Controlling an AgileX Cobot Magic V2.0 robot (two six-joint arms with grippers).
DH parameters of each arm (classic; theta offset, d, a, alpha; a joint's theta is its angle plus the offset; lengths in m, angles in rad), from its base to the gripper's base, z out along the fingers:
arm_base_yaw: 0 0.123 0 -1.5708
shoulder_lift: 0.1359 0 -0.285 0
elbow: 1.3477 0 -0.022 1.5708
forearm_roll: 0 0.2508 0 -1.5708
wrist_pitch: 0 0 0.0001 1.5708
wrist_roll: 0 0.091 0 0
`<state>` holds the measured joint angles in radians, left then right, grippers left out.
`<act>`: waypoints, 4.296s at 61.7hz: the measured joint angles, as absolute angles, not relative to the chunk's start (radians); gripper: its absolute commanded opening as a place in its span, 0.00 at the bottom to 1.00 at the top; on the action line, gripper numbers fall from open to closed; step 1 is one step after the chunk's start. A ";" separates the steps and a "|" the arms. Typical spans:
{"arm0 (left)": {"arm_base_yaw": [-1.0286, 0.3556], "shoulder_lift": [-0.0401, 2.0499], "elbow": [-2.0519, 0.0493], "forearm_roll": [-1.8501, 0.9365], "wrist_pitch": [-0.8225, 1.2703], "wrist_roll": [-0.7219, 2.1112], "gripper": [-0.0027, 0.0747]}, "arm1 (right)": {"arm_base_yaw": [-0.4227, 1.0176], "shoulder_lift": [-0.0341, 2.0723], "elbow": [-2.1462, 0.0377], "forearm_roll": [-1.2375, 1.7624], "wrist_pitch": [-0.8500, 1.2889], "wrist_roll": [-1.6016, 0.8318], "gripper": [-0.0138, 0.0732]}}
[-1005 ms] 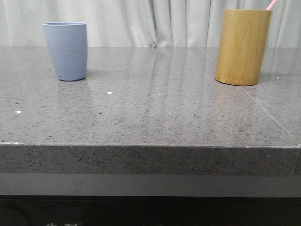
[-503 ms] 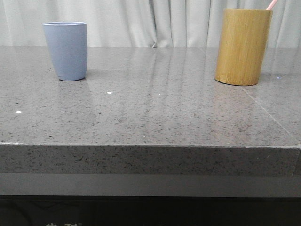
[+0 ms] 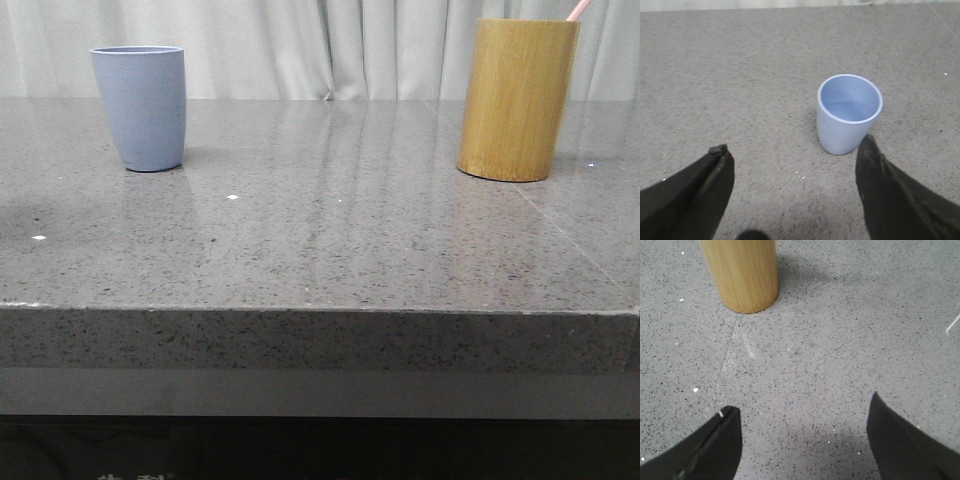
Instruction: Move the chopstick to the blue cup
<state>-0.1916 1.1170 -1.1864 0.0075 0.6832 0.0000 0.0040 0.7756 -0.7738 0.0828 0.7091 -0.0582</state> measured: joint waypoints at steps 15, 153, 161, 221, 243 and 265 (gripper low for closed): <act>-0.225 1.376 -1.445 0.008 0.849 0.000 0.70 | 0.004 0.776 -0.774 0.083 0.709 -0.058 0.78; -0.558 2.165 -2.343 -0.025 1.228 0.015 0.01 | 0.004 0.818 -0.774 0.083 0.709 -0.058 0.78; -0.558 2.182 -2.343 -0.025 1.231 0.015 0.01 | 0.004 0.818 -0.774 0.083 0.709 -0.058 0.78; -0.552 2.120 -2.345 -0.051 1.221 0.017 0.47 | 0.004 0.818 -0.774 0.083 0.709 -0.058 0.78; -0.532 1.898 -2.345 -0.081 1.265 0.036 0.44 | 0.001 0.818 -0.774 0.083 0.619 -0.036 0.78; -0.532 1.644 -2.140 -0.089 1.250 0.067 0.44 | -0.155 0.852 -0.865 0.189 0.609 0.000 0.78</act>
